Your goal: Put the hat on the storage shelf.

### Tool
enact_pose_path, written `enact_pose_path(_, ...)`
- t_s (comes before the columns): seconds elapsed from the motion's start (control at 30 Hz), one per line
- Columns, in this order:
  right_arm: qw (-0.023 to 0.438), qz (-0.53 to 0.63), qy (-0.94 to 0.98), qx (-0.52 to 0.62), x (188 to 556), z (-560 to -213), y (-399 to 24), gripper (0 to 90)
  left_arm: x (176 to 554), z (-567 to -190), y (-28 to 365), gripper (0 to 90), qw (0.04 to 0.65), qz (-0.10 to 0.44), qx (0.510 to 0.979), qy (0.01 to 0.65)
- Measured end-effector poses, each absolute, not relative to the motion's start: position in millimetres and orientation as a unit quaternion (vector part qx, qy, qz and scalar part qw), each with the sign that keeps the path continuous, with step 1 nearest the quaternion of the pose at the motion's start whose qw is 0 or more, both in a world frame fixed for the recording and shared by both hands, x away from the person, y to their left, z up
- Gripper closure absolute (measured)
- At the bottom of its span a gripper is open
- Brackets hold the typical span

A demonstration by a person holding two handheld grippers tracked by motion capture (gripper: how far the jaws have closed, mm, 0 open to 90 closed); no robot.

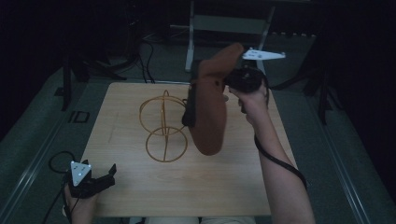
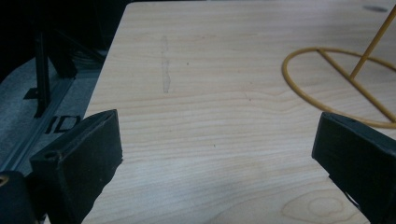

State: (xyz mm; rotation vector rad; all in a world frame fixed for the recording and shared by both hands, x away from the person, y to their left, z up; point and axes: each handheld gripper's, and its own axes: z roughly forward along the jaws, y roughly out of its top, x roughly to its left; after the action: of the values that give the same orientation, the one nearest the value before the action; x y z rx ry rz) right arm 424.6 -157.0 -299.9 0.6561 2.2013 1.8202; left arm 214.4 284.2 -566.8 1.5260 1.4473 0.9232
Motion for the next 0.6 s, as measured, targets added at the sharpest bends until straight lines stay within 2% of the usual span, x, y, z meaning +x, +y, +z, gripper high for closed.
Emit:
enact_pose_path(0.27,0.089,0.574,0.789,0.199,430,-296,-87,86.3,212,-567,286,2.2,0.417,0.365,0.601,0.576)
enact_pose_path(0.47,0.072,0.534,0.821,0.188,429,-317,-45,85.6,213,-569,286,2.2,0.419,0.361,0.605,0.573)
enact_pose_path(0.6,0.063,0.508,0.838,0.188,430,-327,-27,82.0,214,-570,286,2.2,0.421,0.355,0.606,0.574)
